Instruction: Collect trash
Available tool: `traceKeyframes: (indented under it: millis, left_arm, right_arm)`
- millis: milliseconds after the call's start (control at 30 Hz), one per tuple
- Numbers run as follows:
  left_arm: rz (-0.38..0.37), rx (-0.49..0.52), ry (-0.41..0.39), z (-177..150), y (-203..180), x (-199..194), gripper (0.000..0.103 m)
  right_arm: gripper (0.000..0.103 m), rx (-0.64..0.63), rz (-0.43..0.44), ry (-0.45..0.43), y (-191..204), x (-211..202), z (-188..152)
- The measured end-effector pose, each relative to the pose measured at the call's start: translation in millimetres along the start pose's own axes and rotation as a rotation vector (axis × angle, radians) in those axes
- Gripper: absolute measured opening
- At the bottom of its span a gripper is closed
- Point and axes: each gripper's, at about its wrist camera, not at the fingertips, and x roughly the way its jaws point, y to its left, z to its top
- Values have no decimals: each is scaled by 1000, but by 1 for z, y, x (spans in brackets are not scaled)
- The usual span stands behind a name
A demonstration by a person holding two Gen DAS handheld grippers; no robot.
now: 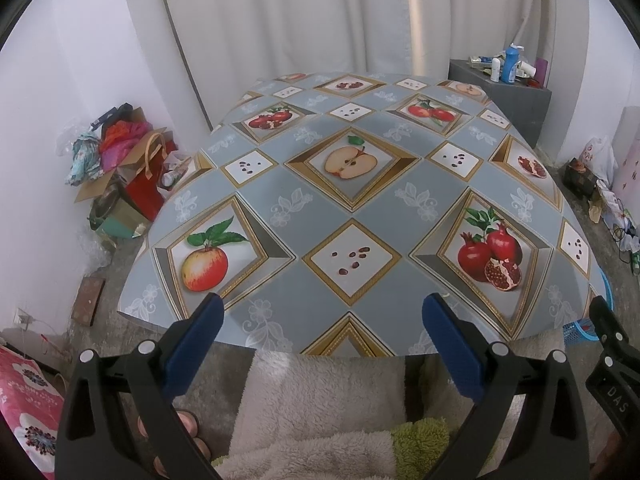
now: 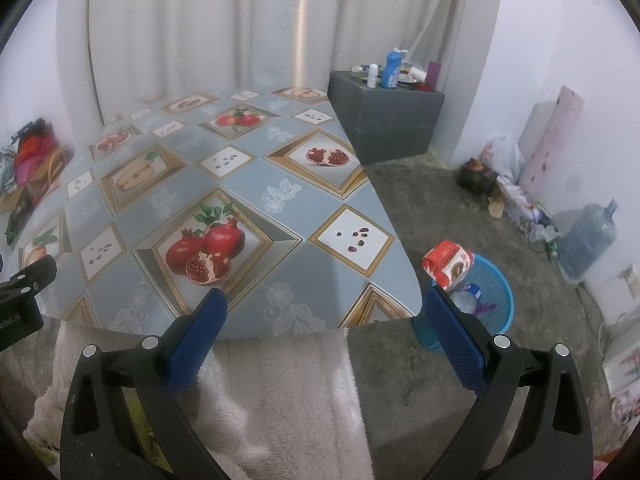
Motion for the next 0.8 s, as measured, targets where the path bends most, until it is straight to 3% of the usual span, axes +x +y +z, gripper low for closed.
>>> traceKeyframes:
  millis: [800]
  left_arm:
    - [-2,-1,7,-4,-1,6,97]
  right_arm:
    - [95,0,2,1,-1,0,0]
